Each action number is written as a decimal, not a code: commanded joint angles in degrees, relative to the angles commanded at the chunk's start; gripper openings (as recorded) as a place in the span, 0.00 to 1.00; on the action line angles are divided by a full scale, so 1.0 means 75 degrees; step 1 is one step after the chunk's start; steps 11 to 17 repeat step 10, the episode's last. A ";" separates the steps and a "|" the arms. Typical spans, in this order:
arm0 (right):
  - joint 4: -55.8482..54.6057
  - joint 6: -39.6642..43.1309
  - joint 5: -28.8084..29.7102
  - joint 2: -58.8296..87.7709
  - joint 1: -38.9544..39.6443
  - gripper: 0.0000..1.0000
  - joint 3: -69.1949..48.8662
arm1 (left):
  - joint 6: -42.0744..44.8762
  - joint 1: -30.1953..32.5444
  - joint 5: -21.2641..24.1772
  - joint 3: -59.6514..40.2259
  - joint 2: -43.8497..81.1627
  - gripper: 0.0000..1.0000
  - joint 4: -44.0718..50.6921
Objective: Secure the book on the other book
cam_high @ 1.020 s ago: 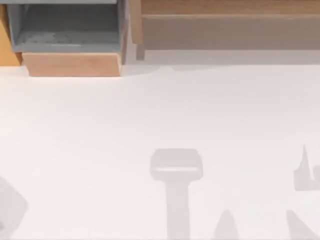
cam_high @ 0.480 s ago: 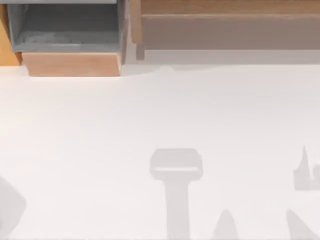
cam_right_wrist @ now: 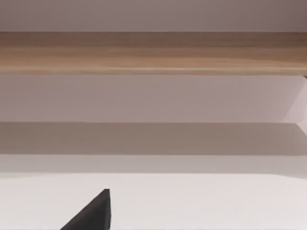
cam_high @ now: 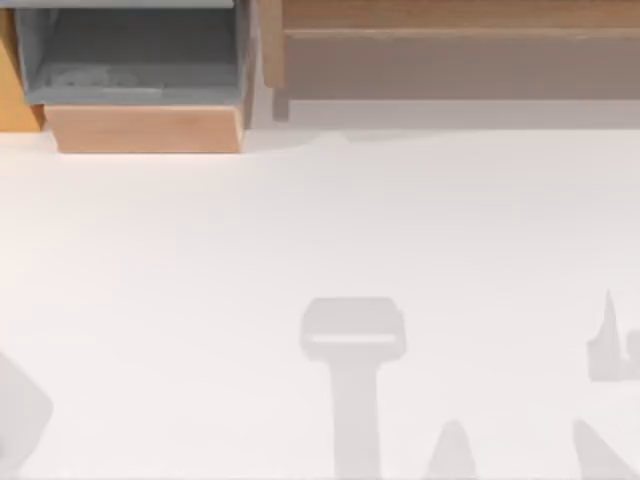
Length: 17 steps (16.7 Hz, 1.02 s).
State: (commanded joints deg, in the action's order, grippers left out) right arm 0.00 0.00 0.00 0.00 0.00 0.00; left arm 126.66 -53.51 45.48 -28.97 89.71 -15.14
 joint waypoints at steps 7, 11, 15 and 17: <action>0.0000 0.0000 0.0000 0.0000 0.0000 1.00 0.0000 | 0.0000 0.0000 0.0000 0.0000 0.0000 1.00 0.0000; 0.0000 0.0000 0.0000 0.0000 0.0000 1.00 0.0000 | 0.0000 0.0000 0.0000 0.0000 0.0000 1.00 0.0000; 0.0000 0.0000 0.0000 0.0000 0.0000 1.00 0.0000 | 0.0000 0.0000 0.0000 0.0000 0.0000 1.00 0.0000; 0.0000 0.0000 0.0000 0.0000 0.0000 1.00 0.0000 | 0.0000 0.0000 0.0000 0.0000 0.0000 1.00 0.0000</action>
